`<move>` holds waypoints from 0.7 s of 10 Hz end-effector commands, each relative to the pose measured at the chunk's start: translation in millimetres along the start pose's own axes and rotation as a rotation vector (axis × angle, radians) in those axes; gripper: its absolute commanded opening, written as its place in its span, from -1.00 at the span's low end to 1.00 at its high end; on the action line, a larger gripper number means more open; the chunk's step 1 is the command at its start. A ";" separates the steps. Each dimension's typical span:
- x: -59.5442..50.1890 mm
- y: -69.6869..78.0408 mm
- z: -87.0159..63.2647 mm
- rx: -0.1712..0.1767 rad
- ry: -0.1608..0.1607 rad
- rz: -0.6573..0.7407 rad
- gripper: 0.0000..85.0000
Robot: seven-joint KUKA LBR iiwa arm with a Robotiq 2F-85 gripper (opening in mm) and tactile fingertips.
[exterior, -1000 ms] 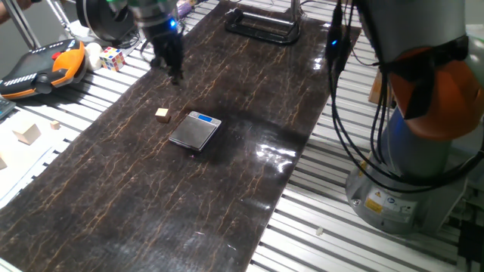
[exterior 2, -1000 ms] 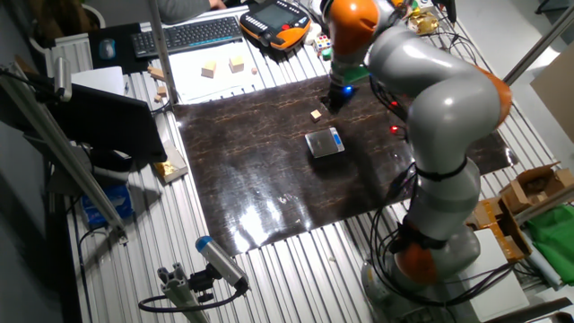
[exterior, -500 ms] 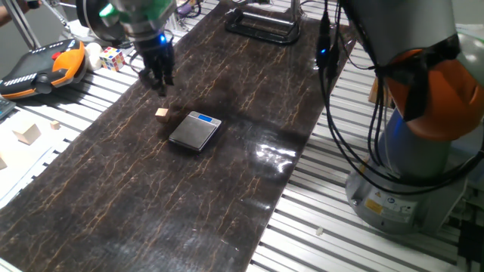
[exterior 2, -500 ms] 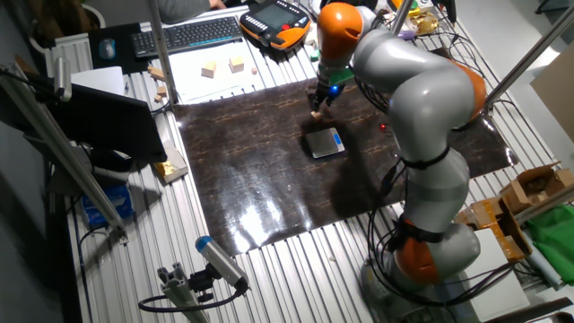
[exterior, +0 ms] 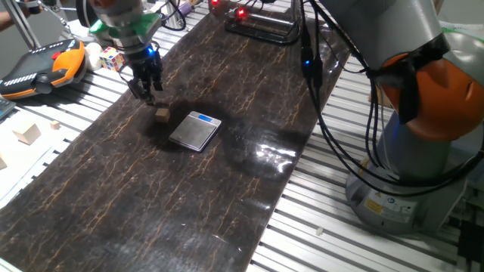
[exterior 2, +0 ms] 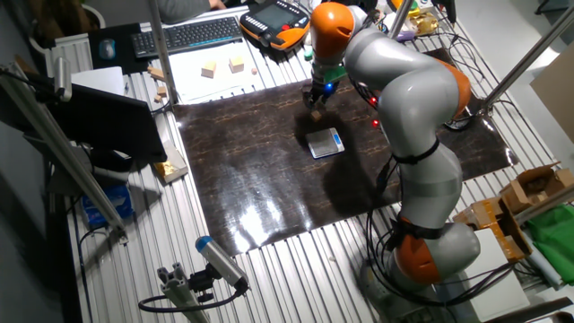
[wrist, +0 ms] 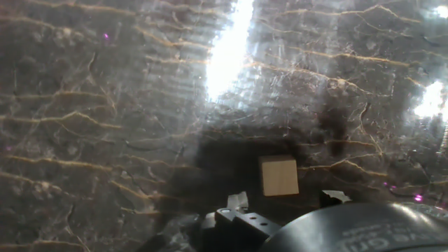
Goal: Place the block on the scale
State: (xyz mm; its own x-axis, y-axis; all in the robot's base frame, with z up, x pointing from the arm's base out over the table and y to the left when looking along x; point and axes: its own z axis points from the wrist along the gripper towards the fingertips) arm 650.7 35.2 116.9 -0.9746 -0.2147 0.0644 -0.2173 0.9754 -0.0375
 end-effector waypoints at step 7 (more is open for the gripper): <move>0.0 0.0 0.1 -0.039 0.061 0.022 0.26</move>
State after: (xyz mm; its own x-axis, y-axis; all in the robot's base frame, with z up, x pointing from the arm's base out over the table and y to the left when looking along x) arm 650.6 35.3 116.8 -0.9739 -0.1901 0.1240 -0.1918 0.9814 -0.0018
